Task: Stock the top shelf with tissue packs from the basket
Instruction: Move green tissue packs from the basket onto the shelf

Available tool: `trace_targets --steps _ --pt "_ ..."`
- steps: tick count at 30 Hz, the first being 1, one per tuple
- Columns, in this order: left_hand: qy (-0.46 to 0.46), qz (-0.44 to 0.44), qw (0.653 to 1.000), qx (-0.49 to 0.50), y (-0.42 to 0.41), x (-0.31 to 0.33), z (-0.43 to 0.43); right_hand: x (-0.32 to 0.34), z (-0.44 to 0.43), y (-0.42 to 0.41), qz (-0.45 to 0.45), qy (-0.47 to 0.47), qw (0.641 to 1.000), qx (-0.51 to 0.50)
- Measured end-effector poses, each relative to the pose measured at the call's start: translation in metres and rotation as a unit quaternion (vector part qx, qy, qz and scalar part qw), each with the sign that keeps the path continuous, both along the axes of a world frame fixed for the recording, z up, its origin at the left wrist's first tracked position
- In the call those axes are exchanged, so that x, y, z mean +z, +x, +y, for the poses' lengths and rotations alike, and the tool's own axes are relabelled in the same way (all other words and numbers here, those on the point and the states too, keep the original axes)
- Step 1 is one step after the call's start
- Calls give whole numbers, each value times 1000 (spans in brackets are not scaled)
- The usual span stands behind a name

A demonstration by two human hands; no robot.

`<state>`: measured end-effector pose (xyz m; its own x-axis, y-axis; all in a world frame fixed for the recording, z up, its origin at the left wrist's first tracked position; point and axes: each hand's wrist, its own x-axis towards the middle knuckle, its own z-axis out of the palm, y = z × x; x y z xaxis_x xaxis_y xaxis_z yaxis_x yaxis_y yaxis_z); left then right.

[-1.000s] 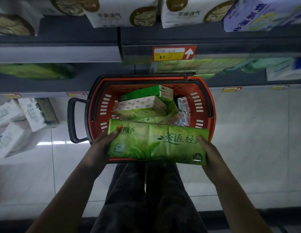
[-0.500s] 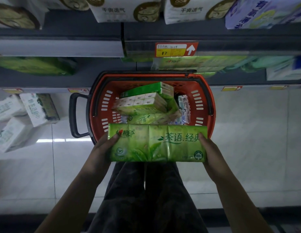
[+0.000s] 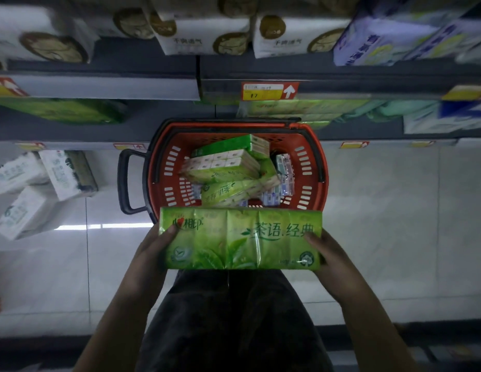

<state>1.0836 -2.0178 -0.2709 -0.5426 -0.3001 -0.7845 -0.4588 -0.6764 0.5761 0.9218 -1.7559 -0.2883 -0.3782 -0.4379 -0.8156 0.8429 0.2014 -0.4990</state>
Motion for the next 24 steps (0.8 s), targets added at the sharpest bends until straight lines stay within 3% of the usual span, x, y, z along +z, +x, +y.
trace_targets --steps 24 --pt "4 9 1000 -22 22 143 5 145 22 28 41 17 999 24"
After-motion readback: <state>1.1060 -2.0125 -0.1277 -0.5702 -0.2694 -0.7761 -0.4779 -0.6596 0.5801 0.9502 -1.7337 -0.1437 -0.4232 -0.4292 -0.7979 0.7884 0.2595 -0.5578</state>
